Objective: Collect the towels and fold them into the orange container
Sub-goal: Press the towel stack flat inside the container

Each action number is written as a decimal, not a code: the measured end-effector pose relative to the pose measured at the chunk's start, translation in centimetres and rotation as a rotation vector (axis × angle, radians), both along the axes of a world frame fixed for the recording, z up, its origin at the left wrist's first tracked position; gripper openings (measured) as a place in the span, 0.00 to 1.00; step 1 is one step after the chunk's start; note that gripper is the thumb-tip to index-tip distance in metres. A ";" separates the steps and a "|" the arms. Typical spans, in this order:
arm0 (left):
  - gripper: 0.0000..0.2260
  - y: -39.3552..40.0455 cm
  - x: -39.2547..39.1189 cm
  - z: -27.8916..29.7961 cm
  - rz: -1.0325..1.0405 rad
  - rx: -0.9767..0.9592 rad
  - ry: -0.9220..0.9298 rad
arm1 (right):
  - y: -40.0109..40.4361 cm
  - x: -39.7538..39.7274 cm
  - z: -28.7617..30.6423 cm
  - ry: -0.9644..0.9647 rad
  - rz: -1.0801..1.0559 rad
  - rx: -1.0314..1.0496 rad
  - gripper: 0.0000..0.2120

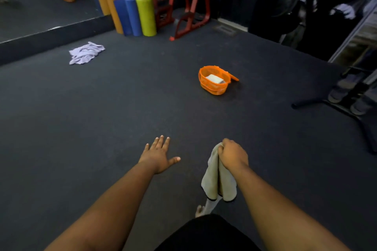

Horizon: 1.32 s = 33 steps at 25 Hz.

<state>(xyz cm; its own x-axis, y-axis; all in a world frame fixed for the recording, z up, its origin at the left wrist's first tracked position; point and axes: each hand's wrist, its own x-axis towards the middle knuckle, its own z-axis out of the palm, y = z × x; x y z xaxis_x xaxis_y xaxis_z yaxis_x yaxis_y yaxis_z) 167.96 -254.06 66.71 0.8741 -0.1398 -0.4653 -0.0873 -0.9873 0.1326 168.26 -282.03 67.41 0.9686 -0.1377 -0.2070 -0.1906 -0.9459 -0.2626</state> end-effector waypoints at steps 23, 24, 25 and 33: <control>0.45 21.8 42.0 -1.3 0.165 -0.034 -0.046 | 25.3 48.2 1.5 -0.247 0.131 0.602 0.09; 0.45 22.5 44.5 -1.4 0.148 -0.053 -0.041 | 25.8 50.0 2.0 -0.275 0.108 0.645 0.09; 0.45 23.1 46.6 -1.4 0.134 -0.073 -0.030 | 26.1 51.5 2.5 -0.297 0.089 0.682 0.10; 0.52 22.0 62.9 -1.1 0.072 -0.272 0.089 | 25.6 63.8 9.2 -0.582 -0.076 0.961 0.14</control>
